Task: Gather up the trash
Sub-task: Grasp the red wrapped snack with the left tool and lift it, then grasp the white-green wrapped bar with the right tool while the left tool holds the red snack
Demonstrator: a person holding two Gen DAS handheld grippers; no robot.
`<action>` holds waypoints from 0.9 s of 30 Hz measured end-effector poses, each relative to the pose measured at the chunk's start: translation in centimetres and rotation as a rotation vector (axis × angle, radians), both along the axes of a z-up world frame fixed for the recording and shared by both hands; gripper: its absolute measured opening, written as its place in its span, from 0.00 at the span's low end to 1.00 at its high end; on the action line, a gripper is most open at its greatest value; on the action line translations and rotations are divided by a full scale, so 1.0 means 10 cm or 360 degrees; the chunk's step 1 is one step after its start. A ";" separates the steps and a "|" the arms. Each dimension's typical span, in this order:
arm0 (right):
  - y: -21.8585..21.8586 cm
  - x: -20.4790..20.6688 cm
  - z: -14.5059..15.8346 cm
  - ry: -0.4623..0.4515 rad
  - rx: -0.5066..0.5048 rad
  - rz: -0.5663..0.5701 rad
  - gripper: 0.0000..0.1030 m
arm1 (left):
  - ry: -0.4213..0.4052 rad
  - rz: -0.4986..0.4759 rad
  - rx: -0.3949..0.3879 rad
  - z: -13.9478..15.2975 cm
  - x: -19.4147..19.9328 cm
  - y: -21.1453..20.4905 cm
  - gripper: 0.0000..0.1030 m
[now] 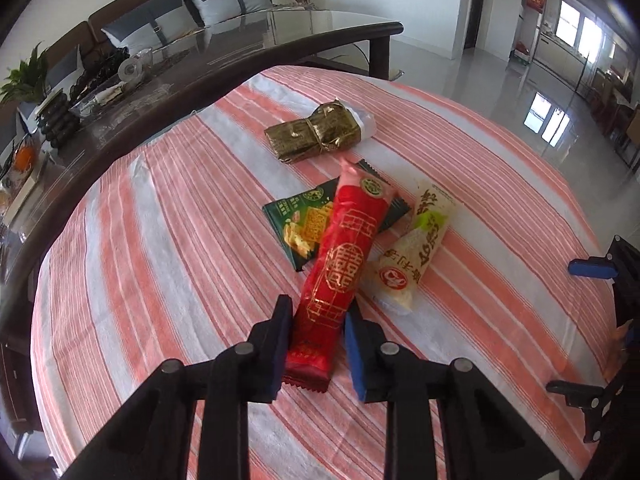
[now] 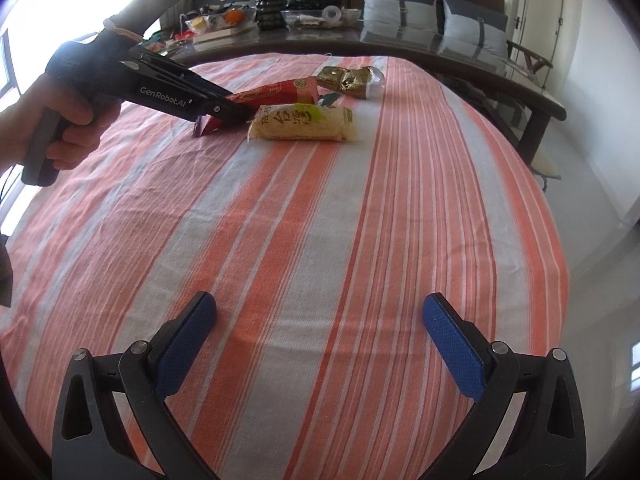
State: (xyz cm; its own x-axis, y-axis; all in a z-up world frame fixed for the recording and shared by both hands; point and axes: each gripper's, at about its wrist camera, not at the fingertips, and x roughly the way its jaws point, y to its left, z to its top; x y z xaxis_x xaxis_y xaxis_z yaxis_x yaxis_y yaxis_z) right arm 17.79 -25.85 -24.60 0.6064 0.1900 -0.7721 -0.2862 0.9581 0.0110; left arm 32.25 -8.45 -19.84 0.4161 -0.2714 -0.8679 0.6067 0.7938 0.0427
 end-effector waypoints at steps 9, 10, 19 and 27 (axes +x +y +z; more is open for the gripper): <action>0.00 0.00 0.00 -0.0001 0.0000 0.0000 1.00 | 0.0014 0.0656 -0.0308 0.20 -0.87 0.73 0.21; 0.00 0.00 0.00 -0.0001 0.0000 0.0000 1.00 | 0.0008 0.0725 -0.0330 0.19 -0.94 0.79 0.21; -0.01 -0.01 0.00 -0.0009 0.0012 0.0001 1.00 | -0.0165 0.0796 -0.0329 -0.04 -0.96 0.85 0.67; -0.05 -0.02 0.00 -0.0008 0.0034 -0.0012 1.00 | -0.0166 0.0757 -0.0200 -0.24 -0.89 0.85 0.68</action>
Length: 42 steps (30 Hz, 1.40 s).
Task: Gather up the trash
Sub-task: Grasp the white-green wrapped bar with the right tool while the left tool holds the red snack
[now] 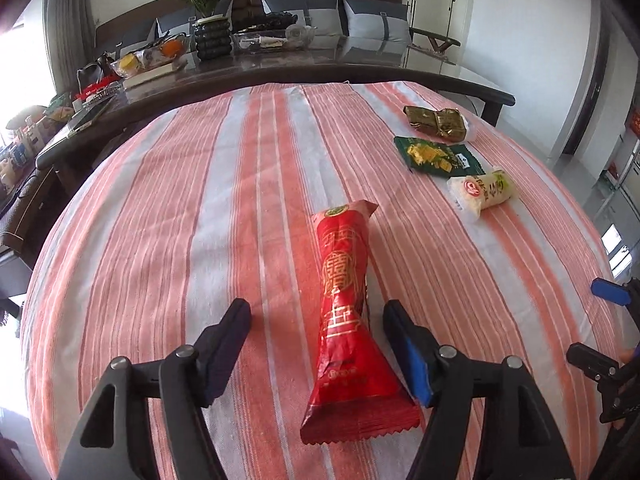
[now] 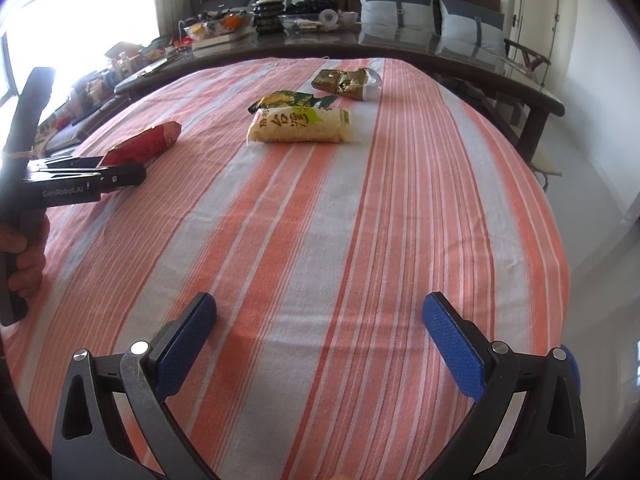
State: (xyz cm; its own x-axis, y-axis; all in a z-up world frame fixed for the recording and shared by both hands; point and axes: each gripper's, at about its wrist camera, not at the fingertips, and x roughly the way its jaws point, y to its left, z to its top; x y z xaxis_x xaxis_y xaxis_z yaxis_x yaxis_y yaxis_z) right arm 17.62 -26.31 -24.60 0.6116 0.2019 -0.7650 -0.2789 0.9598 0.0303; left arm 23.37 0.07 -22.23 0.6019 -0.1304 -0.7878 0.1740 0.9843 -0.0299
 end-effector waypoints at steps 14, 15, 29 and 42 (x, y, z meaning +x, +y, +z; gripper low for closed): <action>0.22 1.57 0.17 0.0296 0.0560 -0.0660 1.00 | 0.0001 0.0004 0.0024 -0.01 0.00 -0.02 0.71; 0.29 1.63 0.16 0.0280 0.0494 -0.0667 1.00 | 0.0002 0.0004 0.0023 -0.01 0.00 -0.02 0.71; -0.17 0.61 0.10 0.0121 0.0053 -0.0195 0.92 | 0.0001 0.0005 0.0022 -0.01 0.00 -0.02 0.71; -0.09 0.46 0.34 0.0145 -0.0017 0.0078 0.97 | 0.0183 -0.0238 -0.0163 0.18 0.09 0.11 0.74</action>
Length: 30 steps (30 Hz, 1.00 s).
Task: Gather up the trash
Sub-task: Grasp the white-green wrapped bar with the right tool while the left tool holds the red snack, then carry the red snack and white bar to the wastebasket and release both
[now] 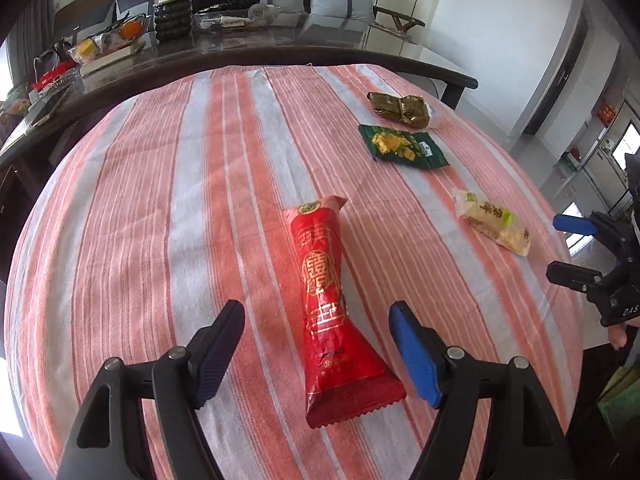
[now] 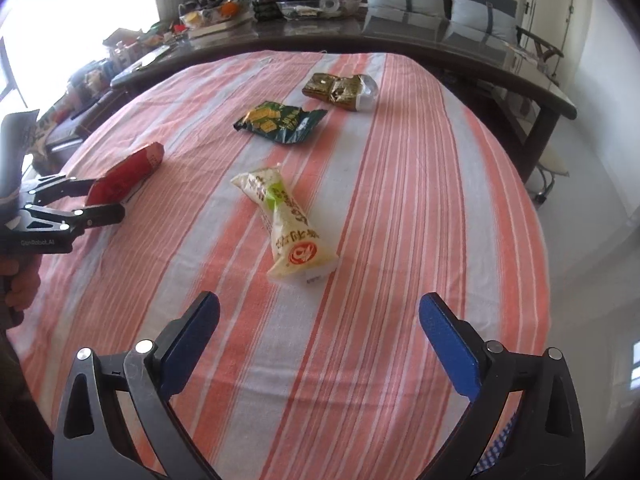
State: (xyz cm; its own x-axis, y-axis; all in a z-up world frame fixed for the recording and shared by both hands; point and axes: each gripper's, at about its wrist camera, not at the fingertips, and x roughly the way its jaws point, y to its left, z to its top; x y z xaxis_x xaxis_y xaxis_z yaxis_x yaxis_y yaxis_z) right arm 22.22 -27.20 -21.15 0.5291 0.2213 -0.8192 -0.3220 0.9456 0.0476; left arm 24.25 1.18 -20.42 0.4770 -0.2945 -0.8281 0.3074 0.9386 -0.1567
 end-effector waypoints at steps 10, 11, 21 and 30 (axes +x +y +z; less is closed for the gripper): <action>0.56 0.57 0.14 0.0223 -0.0230 0.0274 0.73 | 0.0048 -0.0043 0.0202 0.01 0.17 -0.18 0.58; 0.59 0.60 0.11 0.0241 -0.0224 0.0274 0.69 | 0.0061 -0.0030 0.0186 0.00 0.18 -0.16 0.48; 0.37 0.50 0.15 0.0261 -0.0102 0.0163 0.10 | -0.0002 -0.0013 0.0007 0.18 -0.05 -0.15 0.13; -0.13 0.16 0.37 0.0209 0.0175 0.0029 0.10 | -0.0043 -0.0130 -0.0147 0.42 -0.29 -0.65 0.11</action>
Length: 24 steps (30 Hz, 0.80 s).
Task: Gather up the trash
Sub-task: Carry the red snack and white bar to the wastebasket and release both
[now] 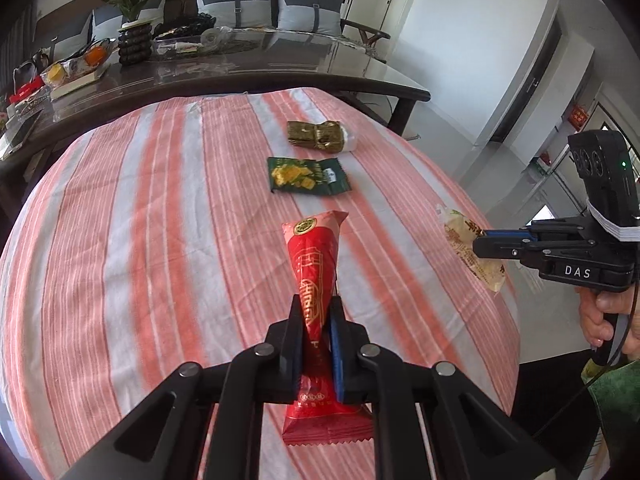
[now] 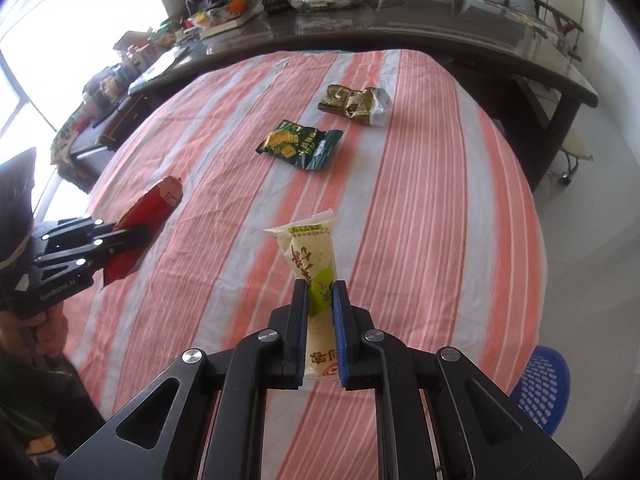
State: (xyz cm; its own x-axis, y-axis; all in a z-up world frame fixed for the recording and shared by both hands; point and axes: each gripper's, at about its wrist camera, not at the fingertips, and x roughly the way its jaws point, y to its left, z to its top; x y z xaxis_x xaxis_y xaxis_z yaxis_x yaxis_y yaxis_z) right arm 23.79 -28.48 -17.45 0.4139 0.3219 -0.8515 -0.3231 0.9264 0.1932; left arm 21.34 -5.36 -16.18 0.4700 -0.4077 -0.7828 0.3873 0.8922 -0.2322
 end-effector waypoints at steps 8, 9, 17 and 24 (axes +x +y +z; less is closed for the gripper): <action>-0.84 -0.37 0.16 -0.0070 0.0134 -0.0237 0.10 | -0.0031 -0.0228 -0.0096 0.19 -0.17 -0.91 0.10; -0.98 -0.42 0.17 -0.0081 0.0132 -0.0279 0.10 | -0.0028 -0.0261 -0.0113 0.22 -0.18 -1.05 0.10; -2.19 -0.87 0.10 -0.0085 0.0068 -0.0673 0.10 | 0.0014 -0.0527 -0.0201 0.29 -0.33 -2.32 0.10; -2.94 -1.14 -0.23 -0.0061 -0.0035 -0.0923 0.10 | 0.0120 -0.0652 -0.0208 0.01 -0.36 -3.34 0.10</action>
State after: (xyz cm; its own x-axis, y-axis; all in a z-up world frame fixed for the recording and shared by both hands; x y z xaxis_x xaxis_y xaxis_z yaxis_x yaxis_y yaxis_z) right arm 12.36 -57.88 -19.77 0.5477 0.0157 -0.8365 0.2321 0.9577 0.1700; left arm 17.79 -38.77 -16.03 0.1925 -0.6466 -0.7382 0.6810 0.6296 -0.3739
